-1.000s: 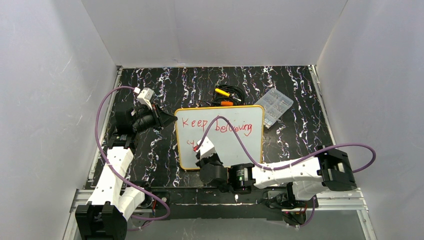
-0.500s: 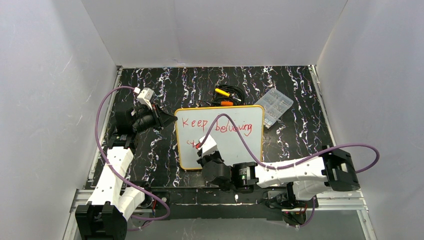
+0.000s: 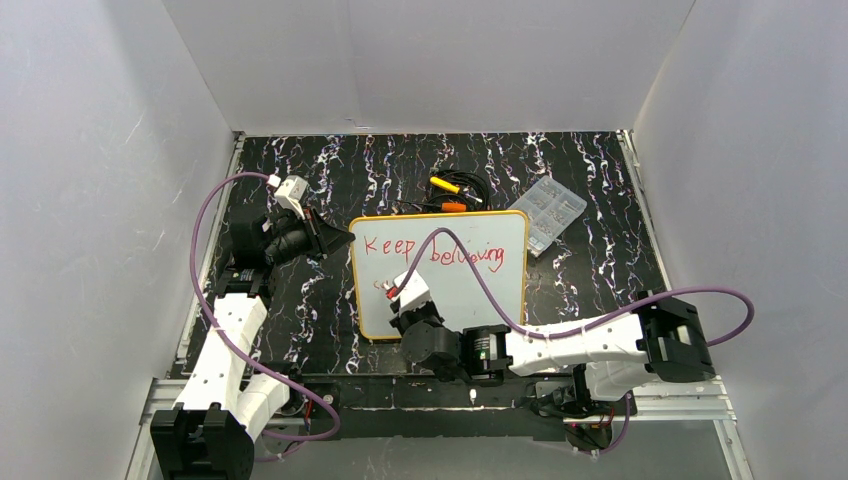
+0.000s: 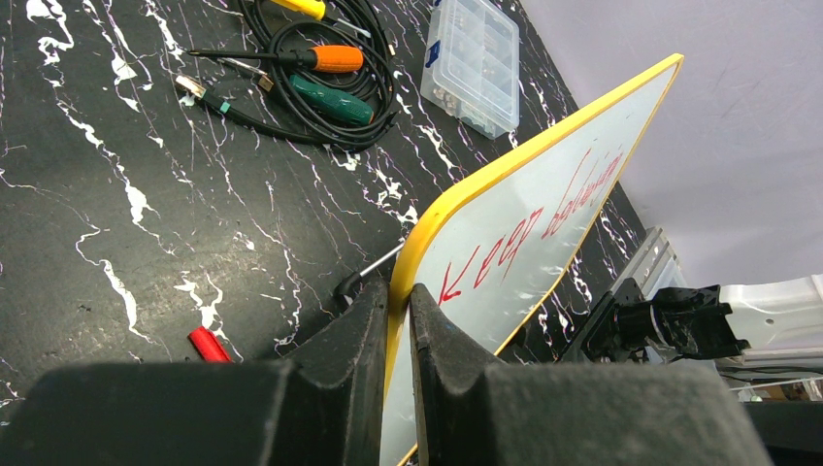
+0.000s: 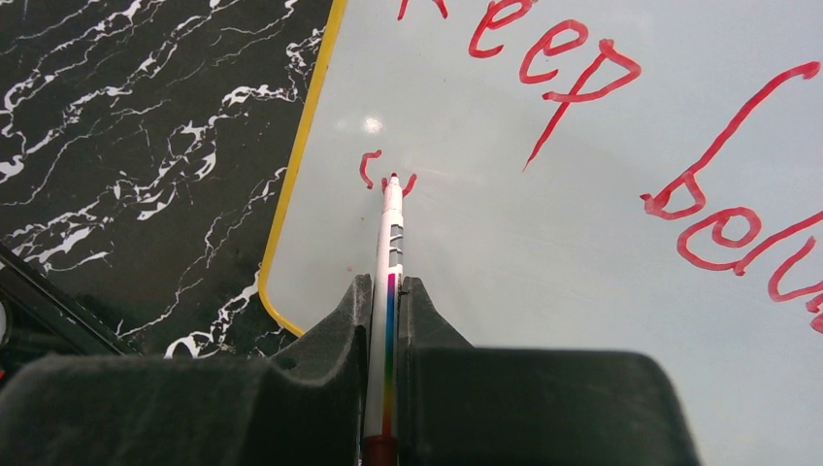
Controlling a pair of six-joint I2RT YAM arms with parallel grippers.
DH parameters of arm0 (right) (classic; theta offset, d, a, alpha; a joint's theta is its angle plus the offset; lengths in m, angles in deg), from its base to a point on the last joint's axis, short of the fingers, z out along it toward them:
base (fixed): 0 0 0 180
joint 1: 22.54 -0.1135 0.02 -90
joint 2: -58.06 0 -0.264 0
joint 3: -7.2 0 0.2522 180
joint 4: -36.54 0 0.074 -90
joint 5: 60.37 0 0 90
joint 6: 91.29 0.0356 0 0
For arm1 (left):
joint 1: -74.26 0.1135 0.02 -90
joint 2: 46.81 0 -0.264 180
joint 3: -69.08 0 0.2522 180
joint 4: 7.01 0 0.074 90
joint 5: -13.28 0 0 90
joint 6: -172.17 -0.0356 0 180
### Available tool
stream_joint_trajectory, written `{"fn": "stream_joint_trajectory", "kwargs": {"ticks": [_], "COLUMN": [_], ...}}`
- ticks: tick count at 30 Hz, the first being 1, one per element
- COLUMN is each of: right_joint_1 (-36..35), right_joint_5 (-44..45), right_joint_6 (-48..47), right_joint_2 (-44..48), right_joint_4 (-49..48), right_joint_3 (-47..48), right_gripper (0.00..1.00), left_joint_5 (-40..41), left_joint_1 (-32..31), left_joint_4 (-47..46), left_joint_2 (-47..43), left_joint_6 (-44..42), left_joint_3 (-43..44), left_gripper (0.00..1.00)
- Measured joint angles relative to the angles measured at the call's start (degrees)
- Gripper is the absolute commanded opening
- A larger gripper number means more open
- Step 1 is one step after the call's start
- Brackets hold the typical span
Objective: Write a sentence on the whiteboard
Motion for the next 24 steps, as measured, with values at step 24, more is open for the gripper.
{"fn": "stream_joint_trajectory", "kwargs": {"ticks": [24], "right_joint_1": [0.24], "right_joint_5": [0.55], "right_joint_6": [3.91], "right_joint_2": [-0.85], "right_joint_4": [3.52], "right_joint_3": [0.17], "right_gripper": [0.01], "left_joint_5": [0.15], "left_joint_1": [0.00], "left_joint_4": [0.00], "left_joint_2": [0.04], "left_joint_6": [0.00], "left_joint_3": [0.00], "left_gripper": [0.00]}}
